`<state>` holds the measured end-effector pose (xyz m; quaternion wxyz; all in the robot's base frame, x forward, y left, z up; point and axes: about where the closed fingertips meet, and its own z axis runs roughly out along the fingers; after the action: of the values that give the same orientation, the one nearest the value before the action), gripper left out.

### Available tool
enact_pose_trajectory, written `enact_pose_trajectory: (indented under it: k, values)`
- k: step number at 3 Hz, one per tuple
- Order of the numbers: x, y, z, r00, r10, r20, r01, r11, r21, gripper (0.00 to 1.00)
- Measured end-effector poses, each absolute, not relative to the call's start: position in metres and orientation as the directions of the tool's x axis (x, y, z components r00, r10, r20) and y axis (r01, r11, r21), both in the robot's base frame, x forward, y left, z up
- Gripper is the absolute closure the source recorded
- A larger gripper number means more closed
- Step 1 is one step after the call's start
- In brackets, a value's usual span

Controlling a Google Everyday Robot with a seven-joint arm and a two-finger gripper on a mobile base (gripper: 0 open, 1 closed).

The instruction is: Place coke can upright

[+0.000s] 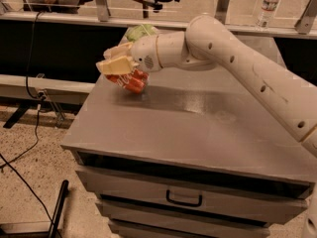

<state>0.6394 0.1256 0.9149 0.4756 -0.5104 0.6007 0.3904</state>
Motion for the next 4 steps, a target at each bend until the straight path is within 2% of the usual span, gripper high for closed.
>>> enact_pose_trajectory:
  k: [2,4]
  values:
    - [0.655,0.172,0.936,-0.008,-0.27,-0.963,-0.988,0.148,-0.033,1.0]
    - [0.649,0.166,0.971,0.051,-0.117,-0.992,-0.973,0.216,-0.076,1.0]
